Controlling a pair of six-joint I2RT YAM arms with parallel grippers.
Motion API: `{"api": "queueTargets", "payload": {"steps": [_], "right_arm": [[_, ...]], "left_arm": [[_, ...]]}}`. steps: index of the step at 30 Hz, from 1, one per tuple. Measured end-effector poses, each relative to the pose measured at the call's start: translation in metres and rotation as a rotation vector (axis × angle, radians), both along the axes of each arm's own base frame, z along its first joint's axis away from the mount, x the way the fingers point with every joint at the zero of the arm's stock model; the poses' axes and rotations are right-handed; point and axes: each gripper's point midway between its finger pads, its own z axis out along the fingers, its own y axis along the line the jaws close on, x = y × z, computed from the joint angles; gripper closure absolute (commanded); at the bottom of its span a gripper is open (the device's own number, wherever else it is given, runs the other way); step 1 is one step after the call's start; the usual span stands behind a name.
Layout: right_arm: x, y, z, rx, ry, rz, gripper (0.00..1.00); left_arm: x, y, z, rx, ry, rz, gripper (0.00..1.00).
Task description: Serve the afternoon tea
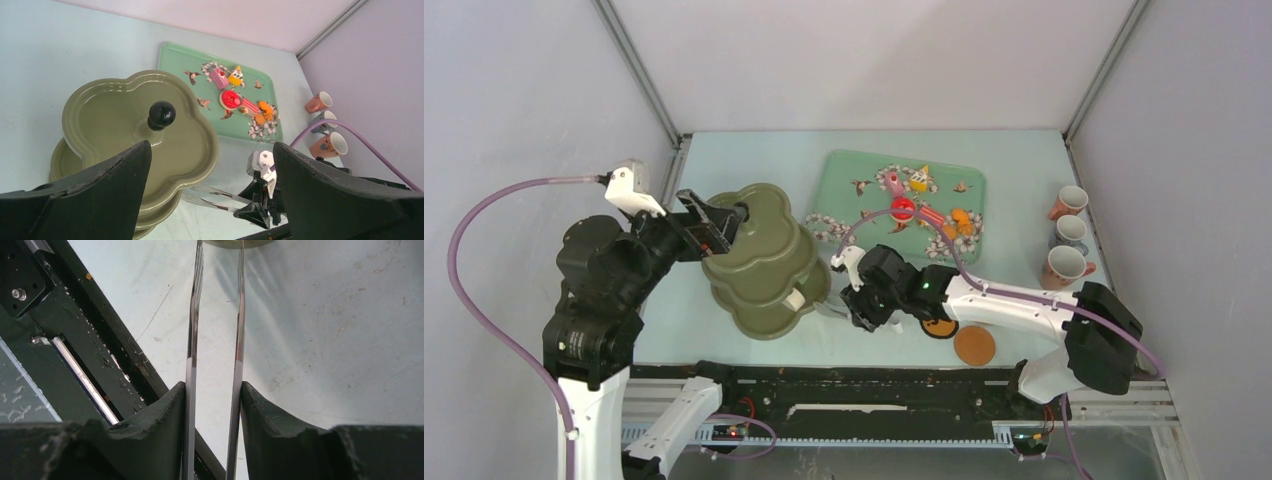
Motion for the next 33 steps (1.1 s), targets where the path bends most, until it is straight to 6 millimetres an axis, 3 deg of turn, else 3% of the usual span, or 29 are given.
{"api": "queueTargets", "payload": {"steps": [8, 22, 28, 33], "right_arm": [[0.011, -0.003, -0.005, -0.010, -0.004, -0.065, 0.68], [0.064, -0.013, -0.023, -0.018, 0.005, -0.212, 0.68], [0.087, -0.019, -0.011, 0.004, -0.014, -0.265, 0.67], [0.101, -0.047, 0.016, 0.020, -0.047, -0.319, 0.65]], "left_arm": [[0.002, 0.000, -0.005, 0.002, 0.012, 0.000, 0.02], [0.002, 0.000, -0.005, 0.002, 0.012, 0.000, 0.02], [0.002, 0.000, -0.005, 0.002, 0.012, 0.000, 0.02], [0.002, 0.000, -0.005, 0.003, 0.012, 0.000, 0.02]]}}
